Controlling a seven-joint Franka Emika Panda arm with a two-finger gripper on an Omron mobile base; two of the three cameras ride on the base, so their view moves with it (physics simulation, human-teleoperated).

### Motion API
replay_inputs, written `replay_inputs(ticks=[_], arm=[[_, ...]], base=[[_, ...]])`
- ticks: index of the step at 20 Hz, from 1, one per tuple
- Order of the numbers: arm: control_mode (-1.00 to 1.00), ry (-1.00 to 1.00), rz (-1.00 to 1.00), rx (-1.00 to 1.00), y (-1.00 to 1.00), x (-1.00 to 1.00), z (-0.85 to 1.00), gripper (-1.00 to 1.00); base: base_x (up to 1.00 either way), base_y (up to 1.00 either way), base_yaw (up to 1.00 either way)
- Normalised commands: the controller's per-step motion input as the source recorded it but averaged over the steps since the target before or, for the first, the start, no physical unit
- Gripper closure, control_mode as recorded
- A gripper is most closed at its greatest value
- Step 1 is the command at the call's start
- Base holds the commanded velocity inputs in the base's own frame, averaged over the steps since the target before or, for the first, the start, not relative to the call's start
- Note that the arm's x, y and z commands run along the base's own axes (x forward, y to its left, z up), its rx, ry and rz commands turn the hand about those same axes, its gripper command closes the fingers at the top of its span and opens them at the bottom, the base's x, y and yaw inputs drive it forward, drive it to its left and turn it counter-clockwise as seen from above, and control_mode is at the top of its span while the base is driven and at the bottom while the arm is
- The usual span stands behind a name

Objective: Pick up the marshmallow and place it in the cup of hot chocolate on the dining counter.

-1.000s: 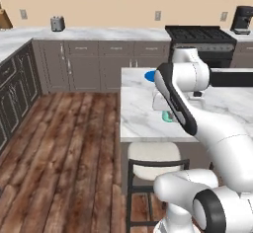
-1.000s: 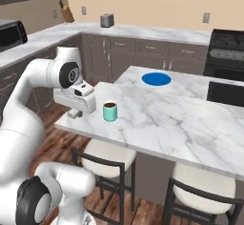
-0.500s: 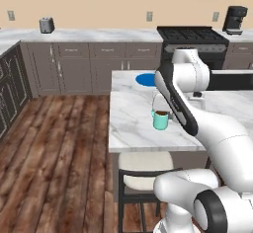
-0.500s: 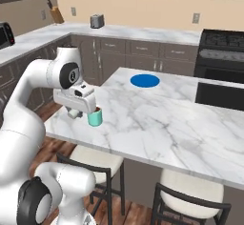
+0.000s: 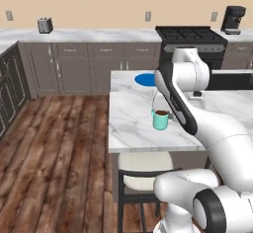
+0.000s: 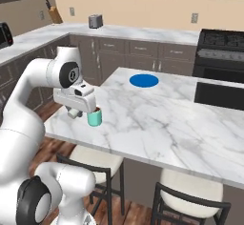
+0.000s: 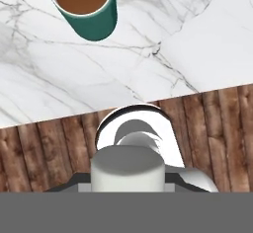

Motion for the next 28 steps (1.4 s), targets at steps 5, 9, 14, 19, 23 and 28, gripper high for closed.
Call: replay_inputs(ticks=[5, 9, 14, 19, 23, 28], arm=[[1.00, 0.00, 0.00, 0.00, 0.00, 0.00, 0.00, 1.00], [1.00, 0.00, 0.00, 0.00, 0.00, 0.00, 0.00, 1.00], [-1.00, 0.01, 0.00, 0.00, 0.00, 0.29, -0.03, 1.00], [-1.00, 0.01, 0.00, 0.01, 0.00, 0.32, -0.01, 1.00], [-1.00, 0.05, 0.00, 0.00, 0.00, 0.12, -0.01, 1.00], [-1.00, 0.08, 0.00, 0.00, 0.00, 0.61, -0.04, 1.00]], base=[[0.73, 0.02, -0.06], [0.06, 0.00, 0.00], [0.00, 0.00, 0.00], [0.00, 0.00, 0.00], [0.00, 0.00, 0.00], [0.00, 0.00, 0.00]])
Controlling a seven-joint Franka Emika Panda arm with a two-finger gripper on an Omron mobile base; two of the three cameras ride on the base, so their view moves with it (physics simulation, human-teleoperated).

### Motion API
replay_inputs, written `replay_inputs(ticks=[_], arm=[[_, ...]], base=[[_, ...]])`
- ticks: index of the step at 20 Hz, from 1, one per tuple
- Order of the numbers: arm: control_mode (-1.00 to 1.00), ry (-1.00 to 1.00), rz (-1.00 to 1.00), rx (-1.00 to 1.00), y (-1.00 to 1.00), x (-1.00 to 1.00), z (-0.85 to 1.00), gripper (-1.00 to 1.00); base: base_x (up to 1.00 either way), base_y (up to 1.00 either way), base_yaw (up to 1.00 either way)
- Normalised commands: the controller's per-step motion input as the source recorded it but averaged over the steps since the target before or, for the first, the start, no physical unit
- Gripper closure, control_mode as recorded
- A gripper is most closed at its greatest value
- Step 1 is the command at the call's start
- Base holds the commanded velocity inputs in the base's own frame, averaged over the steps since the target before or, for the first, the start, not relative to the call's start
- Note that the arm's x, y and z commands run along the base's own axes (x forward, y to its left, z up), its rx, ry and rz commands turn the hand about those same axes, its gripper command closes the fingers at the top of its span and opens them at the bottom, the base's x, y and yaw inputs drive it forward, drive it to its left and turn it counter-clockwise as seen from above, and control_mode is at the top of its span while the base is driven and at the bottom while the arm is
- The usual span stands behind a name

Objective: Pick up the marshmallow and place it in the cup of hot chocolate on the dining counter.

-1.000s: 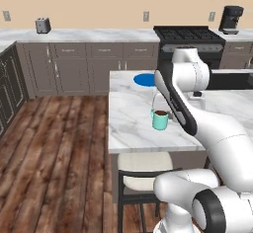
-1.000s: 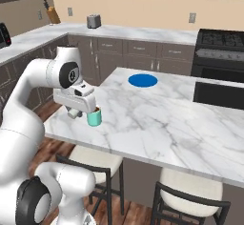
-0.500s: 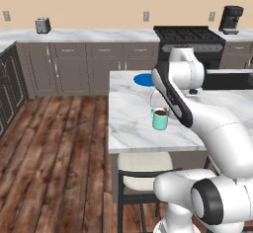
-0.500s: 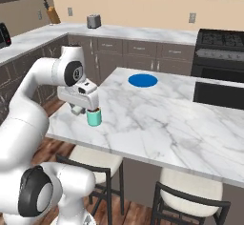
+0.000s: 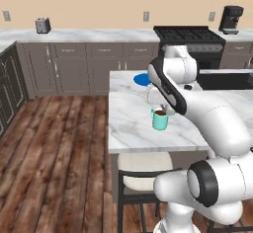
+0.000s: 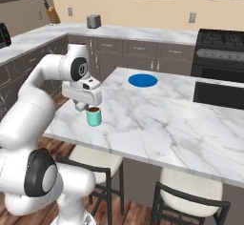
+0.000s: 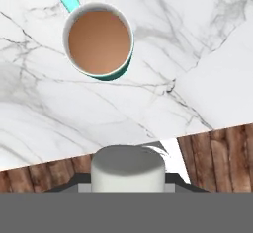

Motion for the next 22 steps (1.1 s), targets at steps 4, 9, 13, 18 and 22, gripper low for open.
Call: replay_inputs(ticks=[4, 9, 13, 18, 22], arm=[[-1.00, 0.08, 0.00, 0.00, 0.00, 0.83, -0.06, 1.00], [-1.00, 0.06, 0.00, 0.00, 0.00, 0.96, -0.21, 1.00], [-1.00, 0.04, 0.00, 0.00, 0.00, 0.85, -0.25, 1.00], [-1.00, 0.01, 0.00, 0.00, 0.00, 0.55, -0.27, 1.00], [-1.00, 0.00, 0.00, 0.00, 0.00, 0.06, -0.14, 1.00]], base=[[0.00, 0.00, 0.00], [0.00, 0.00, 0.00], [0.00, 0.00, 0.00], [0.00, 0.00, 0.00], [0.00, 0.00, 0.00]])
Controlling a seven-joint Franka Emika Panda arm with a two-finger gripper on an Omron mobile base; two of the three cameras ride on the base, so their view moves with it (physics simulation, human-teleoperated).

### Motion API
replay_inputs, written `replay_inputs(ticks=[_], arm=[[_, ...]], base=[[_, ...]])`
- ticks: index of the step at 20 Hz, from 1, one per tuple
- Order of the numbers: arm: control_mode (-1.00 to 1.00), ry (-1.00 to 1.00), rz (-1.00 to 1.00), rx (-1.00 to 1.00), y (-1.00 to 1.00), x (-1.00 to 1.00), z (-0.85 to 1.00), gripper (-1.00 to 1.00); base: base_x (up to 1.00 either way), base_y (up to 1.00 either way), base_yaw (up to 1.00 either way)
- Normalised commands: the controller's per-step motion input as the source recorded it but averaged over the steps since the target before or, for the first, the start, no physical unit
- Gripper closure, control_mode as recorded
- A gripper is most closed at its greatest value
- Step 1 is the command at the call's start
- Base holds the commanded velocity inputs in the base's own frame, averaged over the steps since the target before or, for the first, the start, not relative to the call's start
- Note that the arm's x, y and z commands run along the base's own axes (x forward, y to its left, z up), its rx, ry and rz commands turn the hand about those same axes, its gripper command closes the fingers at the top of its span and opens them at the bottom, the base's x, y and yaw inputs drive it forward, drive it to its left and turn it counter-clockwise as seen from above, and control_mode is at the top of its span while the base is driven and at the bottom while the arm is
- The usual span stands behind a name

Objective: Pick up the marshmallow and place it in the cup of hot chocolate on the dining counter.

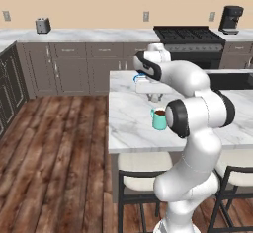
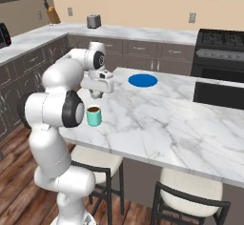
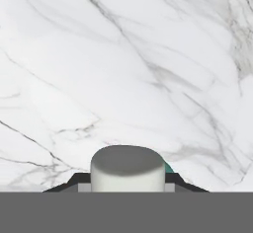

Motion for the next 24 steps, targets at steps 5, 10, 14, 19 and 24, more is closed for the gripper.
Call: replay_inputs(ticks=[5, 10, 14, 19, 24], arm=[[-1.00, 0.00, 0.00, 0.00, -0.05, -0.18, -0.01, 1.00], [-1.00, -0.01, 0.00, 0.00, 0.00, -0.15, 0.00, 1.00], [-1.00, 0.00, 0.00, 0.00, 0.00, -0.20, 0.00, 1.00], [-1.00, 0.00, 0.00, 0.00, 0.00, -0.31, 0.05, 1.00], [-1.00, 0.00, 0.00, 0.00, 0.00, -0.21, 0.00, 1.00]], base=[[0.00, 0.00, 0.00], [0.00, 0.00, 0.00], [0.00, 0.00, 0.00], [0.00, 0.00, 0.00], [0.00, 0.00, 0.00]])
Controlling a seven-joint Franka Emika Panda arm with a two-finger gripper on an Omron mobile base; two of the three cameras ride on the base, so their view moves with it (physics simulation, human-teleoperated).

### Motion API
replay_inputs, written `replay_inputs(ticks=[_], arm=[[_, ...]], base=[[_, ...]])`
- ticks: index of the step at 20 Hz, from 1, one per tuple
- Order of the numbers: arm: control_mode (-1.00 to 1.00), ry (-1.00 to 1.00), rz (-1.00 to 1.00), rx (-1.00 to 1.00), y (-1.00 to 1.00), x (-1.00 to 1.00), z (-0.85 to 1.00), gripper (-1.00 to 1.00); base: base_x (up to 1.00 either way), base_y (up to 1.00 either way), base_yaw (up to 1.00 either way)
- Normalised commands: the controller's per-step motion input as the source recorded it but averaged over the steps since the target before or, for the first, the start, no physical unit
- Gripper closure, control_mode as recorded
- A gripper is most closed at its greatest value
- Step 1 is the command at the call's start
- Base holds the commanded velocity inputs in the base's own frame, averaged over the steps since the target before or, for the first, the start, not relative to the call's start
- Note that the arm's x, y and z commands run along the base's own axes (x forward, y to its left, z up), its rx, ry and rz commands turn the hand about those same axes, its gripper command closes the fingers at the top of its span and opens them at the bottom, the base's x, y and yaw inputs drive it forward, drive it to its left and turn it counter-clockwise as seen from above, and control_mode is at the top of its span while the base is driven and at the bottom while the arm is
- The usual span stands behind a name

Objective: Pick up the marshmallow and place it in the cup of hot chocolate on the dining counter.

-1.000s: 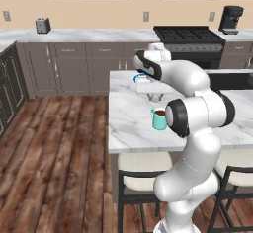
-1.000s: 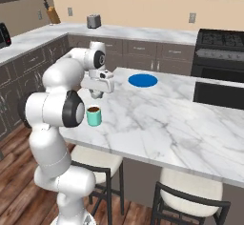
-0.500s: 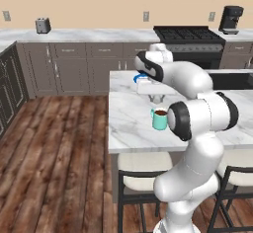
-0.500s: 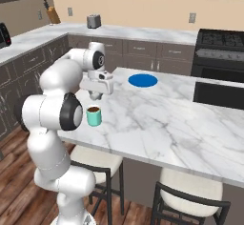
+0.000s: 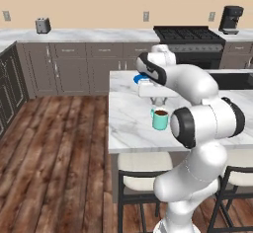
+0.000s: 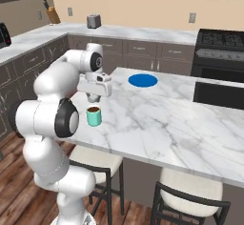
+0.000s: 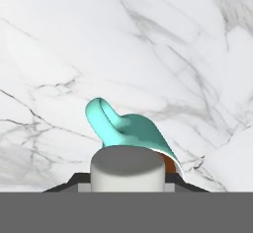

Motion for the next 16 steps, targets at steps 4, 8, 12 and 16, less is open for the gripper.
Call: replay_inputs(ticks=[4, 8, 12, 16], arm=[[-1.00, 0.00, 0.00, 0.00, 0.00, -0.22, 0.00, 1.00], [-1.00, 0.00, 0.00, 0.00, 0.00, -0.05, 0.00, 1.00], [-1.00, 0.00, 0.00, 0.00, 0.00, 0.00, 0.00, 1.00], [-1.00, 0.00, 0.00, 0.00, 0.00, 0.00, -0.11, 1.00]], base=[[0.00, 0.00, 0.00], [0.00, 0.00, 0.00], [0.00, 0.00, 0.00], [0.00, 0.00, 0.00]])
